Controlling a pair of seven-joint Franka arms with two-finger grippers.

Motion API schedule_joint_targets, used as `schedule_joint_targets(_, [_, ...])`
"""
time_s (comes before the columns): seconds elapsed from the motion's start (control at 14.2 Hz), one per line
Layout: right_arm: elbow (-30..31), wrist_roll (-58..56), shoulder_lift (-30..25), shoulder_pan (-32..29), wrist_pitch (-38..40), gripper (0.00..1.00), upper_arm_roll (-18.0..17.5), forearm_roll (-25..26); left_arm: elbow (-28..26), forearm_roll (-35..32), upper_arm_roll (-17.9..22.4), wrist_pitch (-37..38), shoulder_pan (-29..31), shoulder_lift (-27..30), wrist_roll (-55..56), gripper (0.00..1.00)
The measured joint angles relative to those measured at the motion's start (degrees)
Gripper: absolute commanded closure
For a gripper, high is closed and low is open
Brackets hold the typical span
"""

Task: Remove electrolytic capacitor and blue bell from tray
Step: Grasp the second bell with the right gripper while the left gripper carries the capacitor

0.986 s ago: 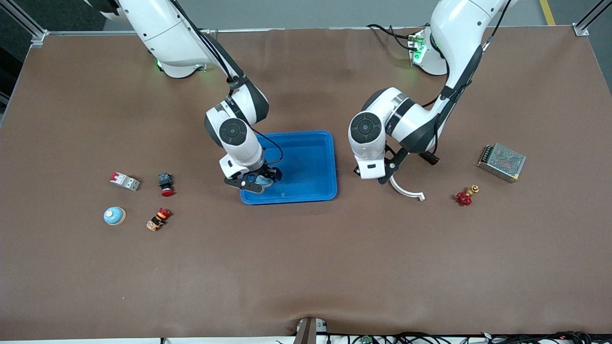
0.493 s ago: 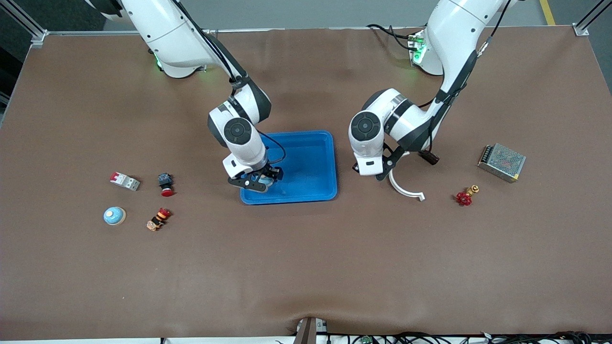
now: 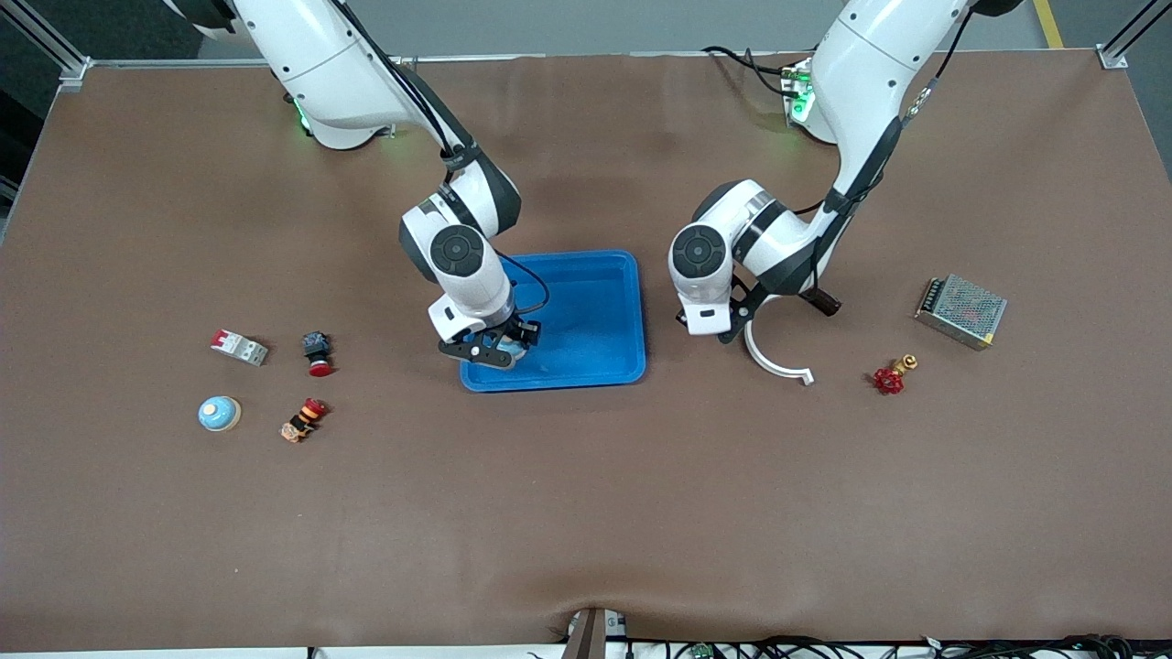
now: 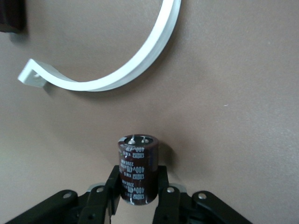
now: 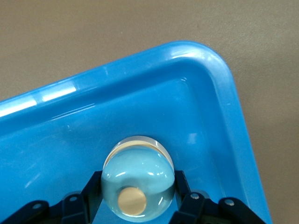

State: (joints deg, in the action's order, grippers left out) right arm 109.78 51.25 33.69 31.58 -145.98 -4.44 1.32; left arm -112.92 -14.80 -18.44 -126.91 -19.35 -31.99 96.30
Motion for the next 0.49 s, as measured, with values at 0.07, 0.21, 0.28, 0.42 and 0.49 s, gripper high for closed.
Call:
schedule_joint_targets(0.07, [-0.3,0.9,0.0,0.0,0.0,1.00,0.0,0.0,0.0,0.0,0.0,-0.5,0.0,-0.4,0.0,1.00])
schedule_joint_targets(0.21, [-1.6,2.5,0.0,0.2,0.6,1.00,0.0,0.0,0.1,0.0,0.0,-0.7,0.1,-0.5,0.0,0.71])
schedule_joint_targets(0.28, [-2.3,2.7,0.0,0.3,1.3,1.00,0.0,0.0,0.1,0.0,0.0,-0.7,0.3,-0.5,0.0,0.46])
schedule_joint_targets(0.42, [-3.9,3.1,0.0,0.3,3.2,1.00,0.0,0.0,0.3,0.0,0.1,-0.7,0.7,-0.6,0.0,0.00])
schedule_joint_targets(0.49, [-4.6,3.2,0.0,0.4,4.3,1.00,0.0,0.0,0.4,0.0,0.2,-0.7,0.9,-0.7,0.0,0.00])
